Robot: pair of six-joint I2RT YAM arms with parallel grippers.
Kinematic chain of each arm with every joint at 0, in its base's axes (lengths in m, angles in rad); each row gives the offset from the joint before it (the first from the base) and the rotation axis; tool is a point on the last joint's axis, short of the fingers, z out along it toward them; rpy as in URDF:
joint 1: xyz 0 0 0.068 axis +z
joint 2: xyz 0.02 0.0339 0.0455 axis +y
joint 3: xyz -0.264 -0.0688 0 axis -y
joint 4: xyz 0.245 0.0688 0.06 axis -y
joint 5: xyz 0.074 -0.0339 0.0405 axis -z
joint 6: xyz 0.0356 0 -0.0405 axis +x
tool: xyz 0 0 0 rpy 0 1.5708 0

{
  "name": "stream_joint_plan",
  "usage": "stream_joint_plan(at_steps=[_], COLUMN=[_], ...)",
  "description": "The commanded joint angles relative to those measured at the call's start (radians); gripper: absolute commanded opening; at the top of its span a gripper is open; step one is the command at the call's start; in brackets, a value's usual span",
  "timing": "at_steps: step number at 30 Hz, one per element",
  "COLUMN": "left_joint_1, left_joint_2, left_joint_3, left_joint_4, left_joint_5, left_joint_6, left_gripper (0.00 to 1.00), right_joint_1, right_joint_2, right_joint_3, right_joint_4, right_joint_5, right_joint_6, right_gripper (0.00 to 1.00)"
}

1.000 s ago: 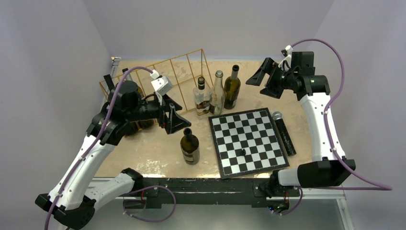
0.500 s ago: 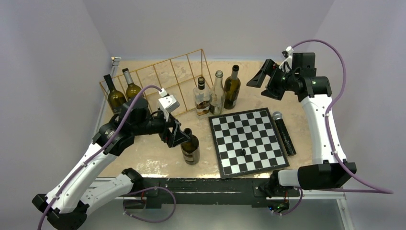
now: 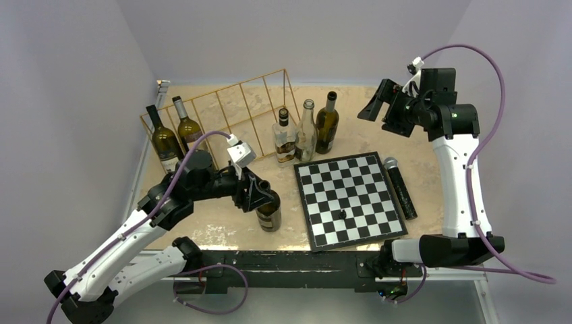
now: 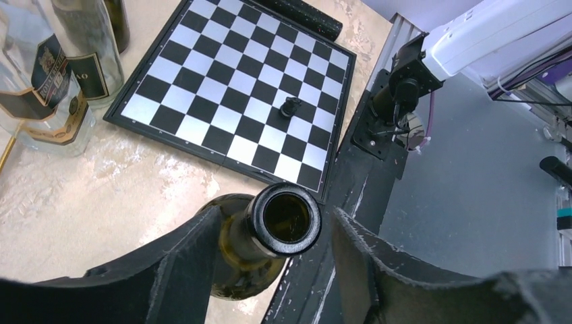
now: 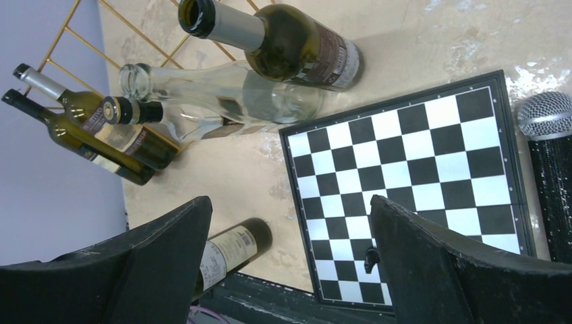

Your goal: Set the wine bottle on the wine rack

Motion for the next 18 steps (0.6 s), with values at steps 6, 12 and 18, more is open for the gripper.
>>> stream_joint_plan(at_steps=[6,12,18], left_joint_1=[-0.063,-0.1,-0.1], left_joint_2=[0.007,0.014,0.04], left_joint_3=[-0.035,-0.047,-0.002], left_joint_4=[0.117,0.124,0.071], left_joint_5=[-0.069,-0.133,-0.274], left_joint_6=[-0.003,0.008,0.041], left_gripper=[0.52,0.31,0.0], right_joint_1=[-0.005,-0.005,-0.005], right_joint_2=[-0.029,-0.037,-0.046], right_joint_3=[0.027,0.017,0.005], right_joint_4=[-0.033,-0.038,-0.032], right_joint_5=[0.047,0.061,0.064], right_joint_6=[-0.013,-0.012,-0.013], right_gripper=[0.92,0.92,0.92])
